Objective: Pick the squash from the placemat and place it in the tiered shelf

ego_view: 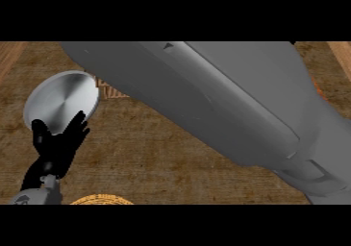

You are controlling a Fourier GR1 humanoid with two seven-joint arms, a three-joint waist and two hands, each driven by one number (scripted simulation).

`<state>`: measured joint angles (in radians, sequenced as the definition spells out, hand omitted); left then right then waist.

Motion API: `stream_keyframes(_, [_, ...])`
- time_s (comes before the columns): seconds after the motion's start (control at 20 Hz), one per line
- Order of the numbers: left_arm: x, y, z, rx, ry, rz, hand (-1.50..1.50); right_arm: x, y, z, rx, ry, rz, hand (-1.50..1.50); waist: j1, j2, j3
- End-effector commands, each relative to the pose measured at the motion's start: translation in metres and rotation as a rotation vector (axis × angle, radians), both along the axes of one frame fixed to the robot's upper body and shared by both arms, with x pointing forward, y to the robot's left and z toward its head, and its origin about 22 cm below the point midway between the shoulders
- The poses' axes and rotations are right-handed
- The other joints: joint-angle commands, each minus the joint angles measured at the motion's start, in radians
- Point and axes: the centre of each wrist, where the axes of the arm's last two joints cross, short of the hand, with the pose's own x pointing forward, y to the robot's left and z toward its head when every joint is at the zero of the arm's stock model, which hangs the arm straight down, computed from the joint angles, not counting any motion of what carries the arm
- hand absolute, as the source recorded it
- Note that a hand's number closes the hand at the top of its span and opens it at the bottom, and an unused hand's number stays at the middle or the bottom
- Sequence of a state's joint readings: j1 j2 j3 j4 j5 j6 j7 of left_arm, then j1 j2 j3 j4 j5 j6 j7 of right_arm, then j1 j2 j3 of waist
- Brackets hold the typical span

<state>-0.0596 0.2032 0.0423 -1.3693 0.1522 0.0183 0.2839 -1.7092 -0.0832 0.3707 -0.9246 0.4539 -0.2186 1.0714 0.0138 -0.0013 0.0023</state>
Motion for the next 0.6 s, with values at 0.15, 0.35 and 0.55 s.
stream_keyframes(0.15, [-0.007,0.004,-0.002,-0.002,0.029,0.001,0.00,0.035,-0.017,-0.009,-0.090,0.099,-0.012,1.50,0.004,0.004,-0.003])
stream_keyframes(0.35, [-0.001,-0.012,-0.013,0.009,0.028,-0.005,0.00,0.057,-0.022,-0.030,-0.121,0.087,-0.016,1.50,0.007,0.009,-0.004])
stream_keyframes(0.55, [-0.012,-0.002,0.002,0.011,0.022,-0.030,0.00,0.063,-0.019,-0.025,-0.128,0.068,-0.043,1.50,0.020,0.006,-0.004])
